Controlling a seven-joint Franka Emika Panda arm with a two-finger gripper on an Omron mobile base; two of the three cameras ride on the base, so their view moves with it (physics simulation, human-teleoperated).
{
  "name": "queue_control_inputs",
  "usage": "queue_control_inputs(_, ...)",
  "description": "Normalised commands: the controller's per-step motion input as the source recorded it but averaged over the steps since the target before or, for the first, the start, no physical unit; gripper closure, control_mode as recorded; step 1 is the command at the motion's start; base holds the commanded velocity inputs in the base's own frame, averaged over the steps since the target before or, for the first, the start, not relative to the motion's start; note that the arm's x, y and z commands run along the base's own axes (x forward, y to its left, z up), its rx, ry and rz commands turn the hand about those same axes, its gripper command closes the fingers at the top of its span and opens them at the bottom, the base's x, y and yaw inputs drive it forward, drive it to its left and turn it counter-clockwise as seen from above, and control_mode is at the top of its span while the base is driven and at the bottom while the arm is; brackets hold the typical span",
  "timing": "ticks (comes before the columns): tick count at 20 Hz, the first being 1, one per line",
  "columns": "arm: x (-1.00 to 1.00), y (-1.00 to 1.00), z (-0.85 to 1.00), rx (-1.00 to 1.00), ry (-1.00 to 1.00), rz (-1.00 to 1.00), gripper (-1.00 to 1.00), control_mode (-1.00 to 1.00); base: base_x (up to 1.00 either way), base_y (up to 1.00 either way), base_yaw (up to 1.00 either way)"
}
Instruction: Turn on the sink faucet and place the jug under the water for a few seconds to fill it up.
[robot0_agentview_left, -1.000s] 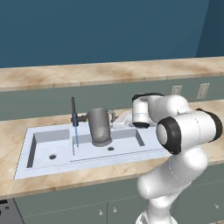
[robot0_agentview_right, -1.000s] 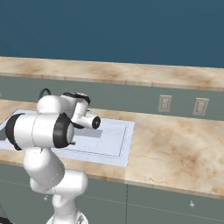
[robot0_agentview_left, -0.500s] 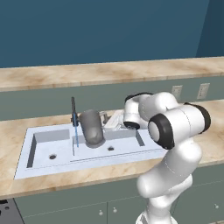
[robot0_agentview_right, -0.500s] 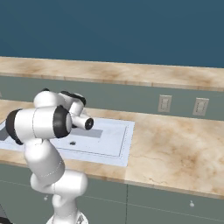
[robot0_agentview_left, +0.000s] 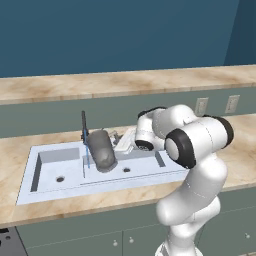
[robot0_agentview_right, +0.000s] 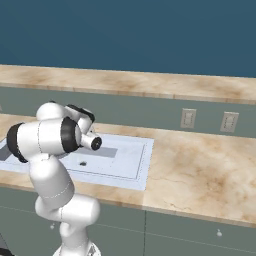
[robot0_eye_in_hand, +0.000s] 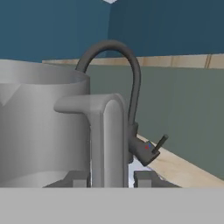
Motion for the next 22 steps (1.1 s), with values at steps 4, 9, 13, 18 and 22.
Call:
queue_control_inputs(4,0.15,0.29,0.00,0.00,-0.02,-0.03,1.00,-1.00,0.00,0.00,0.00)
queue_control_inputs(9,0.15,0.24,-0.03,0.00,0.00,-0.07,1.00,-1.00,0.00,0.00,0.00)
queue_control_inputs(13,0.09,0.18,-0.07,0.00,0.00,-0.08,1.00,-1.00,0.00,0.00,0.00)
queue_control_inputs(18,0.14,0.16,-0.06,0.00,0.00,-0.09,1.00,-1.00,0.00,0.00,0.00)
queue_control_inputs(22,0.12,0.08,-0.10,0.00,0.00,-0.08,1.00,-1.00,0.00,0.00,0.00)
